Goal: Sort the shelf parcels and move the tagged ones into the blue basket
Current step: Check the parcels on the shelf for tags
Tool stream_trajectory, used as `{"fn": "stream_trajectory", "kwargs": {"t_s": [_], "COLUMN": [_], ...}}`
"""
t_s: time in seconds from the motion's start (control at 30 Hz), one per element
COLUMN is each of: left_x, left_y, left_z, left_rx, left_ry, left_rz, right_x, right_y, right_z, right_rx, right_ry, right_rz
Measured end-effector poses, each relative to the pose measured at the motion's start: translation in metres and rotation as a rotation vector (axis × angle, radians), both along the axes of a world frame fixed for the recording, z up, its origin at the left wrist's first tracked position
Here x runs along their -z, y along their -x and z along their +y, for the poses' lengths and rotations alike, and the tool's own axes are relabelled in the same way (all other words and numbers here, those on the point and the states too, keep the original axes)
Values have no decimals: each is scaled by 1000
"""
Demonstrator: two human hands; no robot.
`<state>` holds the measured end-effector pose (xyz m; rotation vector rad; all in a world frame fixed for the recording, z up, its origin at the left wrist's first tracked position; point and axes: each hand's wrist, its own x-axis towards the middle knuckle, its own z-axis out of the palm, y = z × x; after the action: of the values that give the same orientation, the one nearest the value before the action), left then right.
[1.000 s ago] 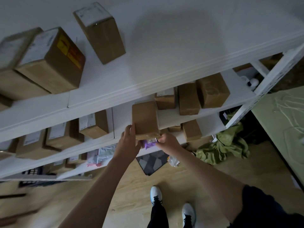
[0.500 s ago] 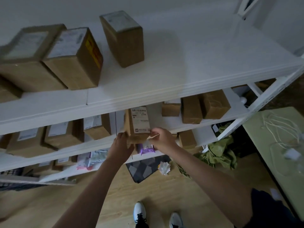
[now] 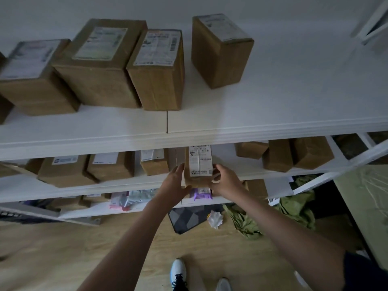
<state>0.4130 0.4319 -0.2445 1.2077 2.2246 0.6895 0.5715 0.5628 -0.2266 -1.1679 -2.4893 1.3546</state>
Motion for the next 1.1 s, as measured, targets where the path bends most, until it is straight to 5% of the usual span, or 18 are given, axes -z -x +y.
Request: {"fn": "stream_trajectory", "kwargs": {"t_s": [0.7, 1.1], "left_x": [-7, 15], "left_y": [39, -88], "left_z": [30, 27], "left_rx": [-142, -257], "left_ry": [83, 113], "left_rz": [202, 72], "right_x": [0, -6], "right_y": [61, -120], "right_z": [30, 77], "right_rx": [14, 40], "right_ry": [-58, -230], "right_rz": [3, -18]}}
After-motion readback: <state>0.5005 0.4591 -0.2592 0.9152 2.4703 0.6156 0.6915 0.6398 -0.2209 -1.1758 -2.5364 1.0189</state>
